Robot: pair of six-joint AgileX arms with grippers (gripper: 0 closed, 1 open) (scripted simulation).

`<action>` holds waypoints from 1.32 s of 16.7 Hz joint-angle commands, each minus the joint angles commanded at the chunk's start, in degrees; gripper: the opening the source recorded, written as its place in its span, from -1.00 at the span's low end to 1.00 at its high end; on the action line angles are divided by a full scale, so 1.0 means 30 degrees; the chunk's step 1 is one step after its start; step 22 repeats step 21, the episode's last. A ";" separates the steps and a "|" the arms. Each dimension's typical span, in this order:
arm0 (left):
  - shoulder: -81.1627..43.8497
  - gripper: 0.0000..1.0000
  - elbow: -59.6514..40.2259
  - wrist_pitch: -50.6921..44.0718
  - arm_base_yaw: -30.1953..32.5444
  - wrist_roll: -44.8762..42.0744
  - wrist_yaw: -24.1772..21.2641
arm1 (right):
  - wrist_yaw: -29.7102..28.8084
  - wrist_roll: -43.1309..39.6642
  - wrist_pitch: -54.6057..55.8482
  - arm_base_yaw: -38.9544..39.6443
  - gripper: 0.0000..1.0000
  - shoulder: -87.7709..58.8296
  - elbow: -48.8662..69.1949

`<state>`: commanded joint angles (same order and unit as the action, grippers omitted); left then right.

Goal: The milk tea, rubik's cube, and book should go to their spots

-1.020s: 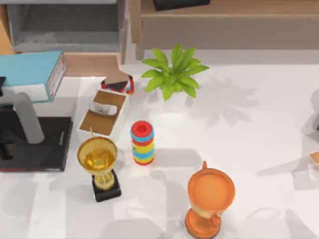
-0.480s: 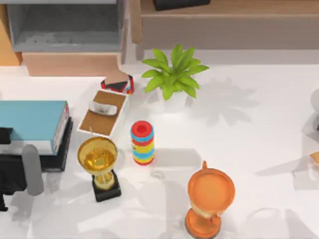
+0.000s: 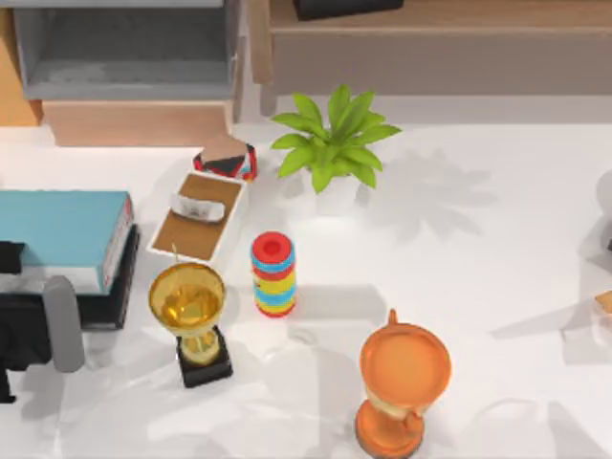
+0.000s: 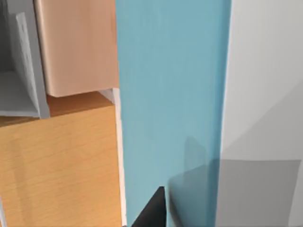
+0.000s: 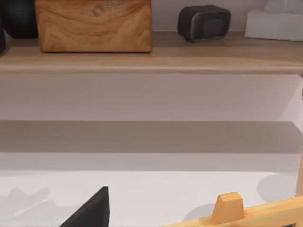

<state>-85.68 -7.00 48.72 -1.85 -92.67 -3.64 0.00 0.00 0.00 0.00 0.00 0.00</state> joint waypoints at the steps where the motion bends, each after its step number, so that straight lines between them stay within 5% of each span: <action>1: 0.0000 -1.00 0.0000 0.0000 0.0000 0.0000 0.0000 | 0.0000 0.0000 0.0000 0.0000 1.00 0.0000 0.0000; 2: 0.0000 -1.00 0.0000 0.0000 0.0000 0.0000 0.0000 | 0.0000 0.0000 0.0000 0.0000 1.00 0.0000 0.0000; 15: 0.0000 0.96 0.0000 0.0000 0.0000 0.0000 0.0000 | 0.0000 0.0000 0.0000 0.0000 1.00 0.0000 0.0000; 22: 0.0000 1.00 0.0000 0.0000 0.0000 0.0000 0.0000 | 0.0000 0.0000 0.0000 0.0000 1.00 0.0000 0.0000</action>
